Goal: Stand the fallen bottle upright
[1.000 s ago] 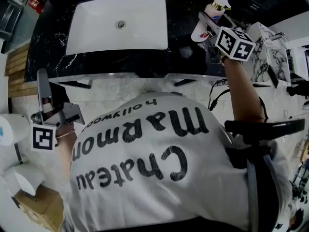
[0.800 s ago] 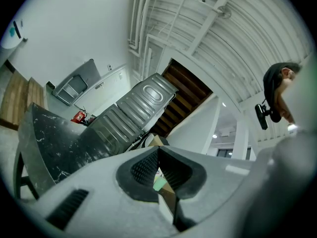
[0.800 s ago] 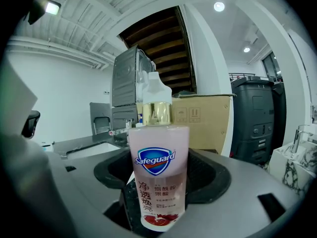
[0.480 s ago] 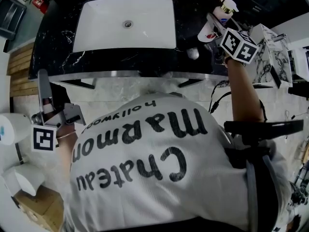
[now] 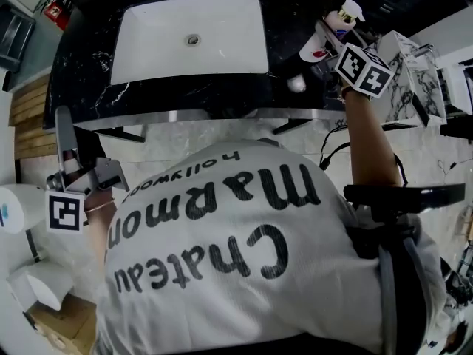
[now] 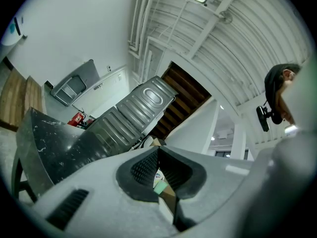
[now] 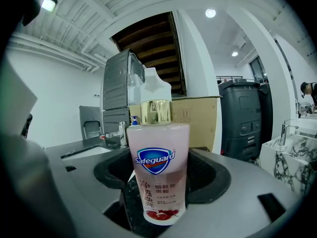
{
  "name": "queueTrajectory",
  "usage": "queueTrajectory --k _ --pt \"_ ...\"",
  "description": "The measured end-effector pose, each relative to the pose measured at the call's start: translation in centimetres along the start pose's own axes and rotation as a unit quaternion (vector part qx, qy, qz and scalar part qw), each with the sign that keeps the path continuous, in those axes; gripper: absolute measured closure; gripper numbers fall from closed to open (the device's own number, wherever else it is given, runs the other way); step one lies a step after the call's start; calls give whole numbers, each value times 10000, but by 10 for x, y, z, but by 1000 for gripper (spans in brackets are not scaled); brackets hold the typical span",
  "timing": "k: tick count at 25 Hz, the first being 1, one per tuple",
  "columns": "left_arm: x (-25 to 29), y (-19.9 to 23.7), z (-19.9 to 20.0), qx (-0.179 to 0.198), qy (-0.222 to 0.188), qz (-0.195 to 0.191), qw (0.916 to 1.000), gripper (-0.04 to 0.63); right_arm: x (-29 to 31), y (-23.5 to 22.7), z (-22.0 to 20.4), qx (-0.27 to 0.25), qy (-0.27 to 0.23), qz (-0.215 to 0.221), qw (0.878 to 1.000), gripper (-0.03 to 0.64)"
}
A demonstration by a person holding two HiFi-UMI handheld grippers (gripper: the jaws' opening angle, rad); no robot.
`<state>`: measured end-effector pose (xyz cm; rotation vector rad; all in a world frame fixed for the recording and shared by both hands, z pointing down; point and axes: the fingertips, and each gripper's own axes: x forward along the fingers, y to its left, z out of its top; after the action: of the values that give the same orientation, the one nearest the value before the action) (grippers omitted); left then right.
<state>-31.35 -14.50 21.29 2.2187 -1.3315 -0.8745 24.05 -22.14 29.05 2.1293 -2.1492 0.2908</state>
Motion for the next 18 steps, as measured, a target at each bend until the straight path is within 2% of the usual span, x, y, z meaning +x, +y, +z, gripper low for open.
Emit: queueTrajectory --k 10,16,18 --pt "7 -15 -3 -4 26 -14 10000 581 -6 -1 -4 84 54 102 9999 310" --pt "-6 -36 -11 55 56 51 10000 581 -6 1 -8 -33 142 416 9990 310" --pt "-13 -43 -16 20 63 98 9999 581 -7 1 -8 -45 154 401 9991 310"
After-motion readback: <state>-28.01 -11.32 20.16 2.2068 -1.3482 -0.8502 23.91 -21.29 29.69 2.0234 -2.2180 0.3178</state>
